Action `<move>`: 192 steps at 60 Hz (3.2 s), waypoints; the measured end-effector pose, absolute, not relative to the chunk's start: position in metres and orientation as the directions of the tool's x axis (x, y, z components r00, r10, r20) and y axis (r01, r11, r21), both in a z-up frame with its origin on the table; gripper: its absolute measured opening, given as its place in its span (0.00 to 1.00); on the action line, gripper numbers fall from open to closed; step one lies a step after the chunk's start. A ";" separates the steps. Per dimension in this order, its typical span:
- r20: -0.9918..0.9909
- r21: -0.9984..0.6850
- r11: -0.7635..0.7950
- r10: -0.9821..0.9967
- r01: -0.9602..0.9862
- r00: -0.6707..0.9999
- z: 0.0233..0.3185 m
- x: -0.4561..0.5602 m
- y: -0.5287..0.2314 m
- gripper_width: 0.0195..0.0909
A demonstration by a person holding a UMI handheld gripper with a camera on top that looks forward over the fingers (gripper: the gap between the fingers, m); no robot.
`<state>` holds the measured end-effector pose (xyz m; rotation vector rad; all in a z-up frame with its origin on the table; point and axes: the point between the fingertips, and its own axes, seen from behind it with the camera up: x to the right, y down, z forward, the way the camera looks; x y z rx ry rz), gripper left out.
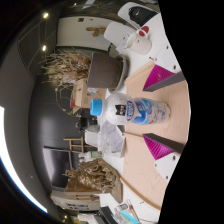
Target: Pour water
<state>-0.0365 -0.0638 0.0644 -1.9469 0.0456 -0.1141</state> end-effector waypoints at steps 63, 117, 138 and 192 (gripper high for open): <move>-0.745 -0.638 -0.223 -0.067 -0.737 0.664 0.177 0.032 -0.007 0.21; -0.910 0.414 -0.276 -0.131 -0.867 -0.393 0.189 0.133 0.014 0.21; -0.708 -0.699 -0.190 0.045 -0.689 0.705 0.280 0.236 0.011 0.21; 0.040 -0.943 -0.333 -0.187 -0.025 0.982 0.048 0.409 -0.031 0.41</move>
